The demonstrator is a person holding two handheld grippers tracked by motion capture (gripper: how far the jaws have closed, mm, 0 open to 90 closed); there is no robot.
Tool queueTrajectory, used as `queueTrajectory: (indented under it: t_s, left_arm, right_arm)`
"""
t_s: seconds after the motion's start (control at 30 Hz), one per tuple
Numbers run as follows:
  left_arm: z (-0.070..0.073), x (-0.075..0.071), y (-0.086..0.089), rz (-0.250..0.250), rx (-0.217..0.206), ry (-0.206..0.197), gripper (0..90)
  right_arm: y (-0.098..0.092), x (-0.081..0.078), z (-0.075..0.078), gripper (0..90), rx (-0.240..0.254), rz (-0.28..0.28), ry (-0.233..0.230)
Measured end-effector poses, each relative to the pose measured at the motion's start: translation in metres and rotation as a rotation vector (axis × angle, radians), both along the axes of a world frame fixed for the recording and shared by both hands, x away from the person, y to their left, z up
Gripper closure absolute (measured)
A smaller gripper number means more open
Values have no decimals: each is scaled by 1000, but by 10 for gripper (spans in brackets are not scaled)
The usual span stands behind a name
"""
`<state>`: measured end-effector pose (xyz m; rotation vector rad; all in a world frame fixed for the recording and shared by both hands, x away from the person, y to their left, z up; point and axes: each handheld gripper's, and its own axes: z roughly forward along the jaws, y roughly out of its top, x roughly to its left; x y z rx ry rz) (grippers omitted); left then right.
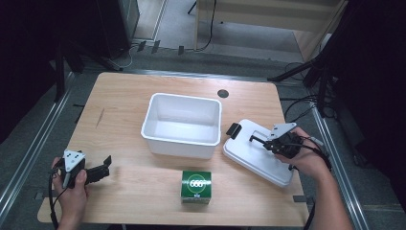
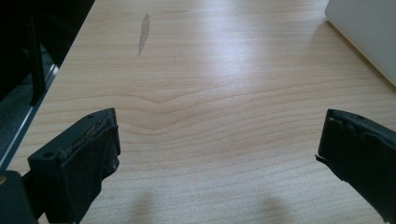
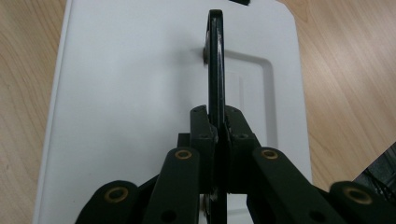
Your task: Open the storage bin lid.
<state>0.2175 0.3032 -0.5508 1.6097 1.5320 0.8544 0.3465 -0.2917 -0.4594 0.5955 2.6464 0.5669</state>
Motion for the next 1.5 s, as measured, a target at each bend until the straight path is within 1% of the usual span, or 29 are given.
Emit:
queueTrajectory:
  t_s: [0.13, 0.33, 0.43, 0.5, 0.53, 0.6, 0.67, 0.7, 0.77, 0.83, 0.93, 1.03, 1.1, 1.23, 1.3, 1.37, 1.4, 1.43, 1.5]
  left_arm:
    - [0, 0, 0, -1, 1, 1, 0]
    - [0, 0, 0, -1, 0, 1, 0]
    - [0, 0, 0, 0, 0, 0, 0]
    - [0, 0, 0, -1, 0, 1, 0]
    - [0, 0, 0, 0, 0, 1, 0]
    - [0, 0, 0, 0, 0, 1, 0]
    - [0, 0, 0, 1, 0, -1, 0]
    - [0, 0, 0, 2, 0, -1, 0]
    - [0, 0, 0, 2, 1, -1, 0]
    - [0, 0, 0, 3, 2, -1, 0]
    - [0, 0, 0, 3, 1, -2, 0]
    - [0, 0, 0, 4, 1, -2, 0]
    - [0, 0, 0, 3, 1, -2, 0]
    - [0, 0, 0, 3, -1, -4, 0]
    - [0, -1, 0, 3, -3, -7, 0]
    - [0, -1, 0, 2, -3, -7, 0]
    - [0, -1, 0, 2, -2, -7, 0]
    - [0, -1, 0, 1, -2, -7, 0]
    - [0, -1, 0, 2, -1, -4, 0]
  right_arm:
    - [-1, -1, -7, 850, 1, -15, 0]
    - [1, -4, -17, 850, 1, -25, -18]
    - [1, -6, -19, 849, 9, -28, -31]
    - [1, -8, -20, 845, 13, -34, -28]
    - [2, -9, -20, 831, 15, -28, -24]
    - [3, -12, -20, 731, 20, -13, -6]
    - [5, -14, -20, 647, 25, -13, 6]
    - [6, -16, -19, 584, 35, -3, 20]
    - [8, -18, -18, 528, 42, 5, 47]
    - [11, -21, -15, 481, 36, 7, 41]
    - [13, -23, -9, 390, 47, -1, 36]
    - [16, -25, -2, 296, 61, -16, 17]
    - [20, -27, 2, 252, 69, -19, 14]
    - [27, -32, 7, 174, 71, 0, 14]
    - [33, -36, 8, 128, 70, 12, 24]
    - [38, -38, 10, 112, 76, 23, 46]
    - [41, -39, 10, 85, 79, 31, 54]
    - [43, -40, 10, 60, 81, 27, 61]
    - [48, -42, 10, 2, 73, 56, 79]
